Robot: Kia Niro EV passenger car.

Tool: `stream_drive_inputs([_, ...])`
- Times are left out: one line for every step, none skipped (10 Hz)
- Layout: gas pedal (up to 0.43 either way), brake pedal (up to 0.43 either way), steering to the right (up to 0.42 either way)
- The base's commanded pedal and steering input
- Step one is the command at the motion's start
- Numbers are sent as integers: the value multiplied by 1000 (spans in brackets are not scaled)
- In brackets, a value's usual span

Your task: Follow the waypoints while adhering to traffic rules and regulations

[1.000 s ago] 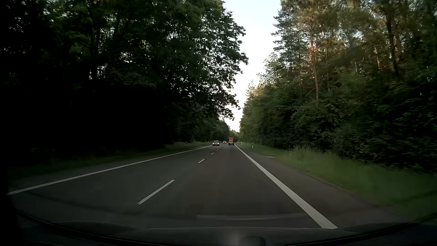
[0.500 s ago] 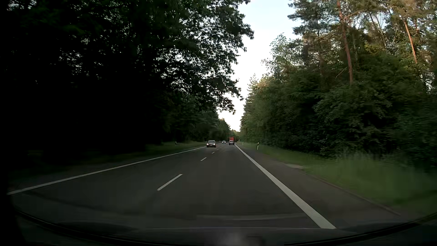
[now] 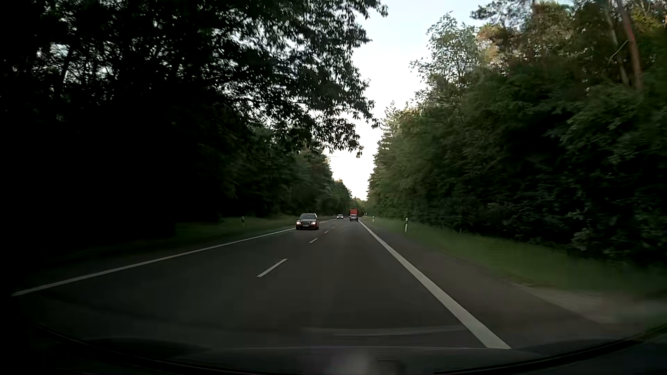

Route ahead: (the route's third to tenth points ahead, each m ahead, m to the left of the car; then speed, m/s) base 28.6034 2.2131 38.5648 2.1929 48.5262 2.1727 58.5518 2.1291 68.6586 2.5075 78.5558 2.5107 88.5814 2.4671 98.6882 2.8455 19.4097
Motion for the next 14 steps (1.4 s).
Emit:
stream_drive_inputs([59,18,1])
stream_drive_inputs([59,18,1])
stream_drive_inputs([59,24,1])
stream_drive_inputs([67,18,1])
stream_drive_inputs([67,24,1])
stream_drive_inputs([67,24,1])
stream_drive_inputs([67,18,1])
stream_drive_inputs([67,18,1])
stream_drive_inputs([67,24,2])
stream_drive_inputs([67,24,1])
stream_drive_inputs([67,24,2])
stream_drive_inputs([79,24,2])
stream_drive_inputs([79,18,2])
stream_drive_inputs([79,24,2])
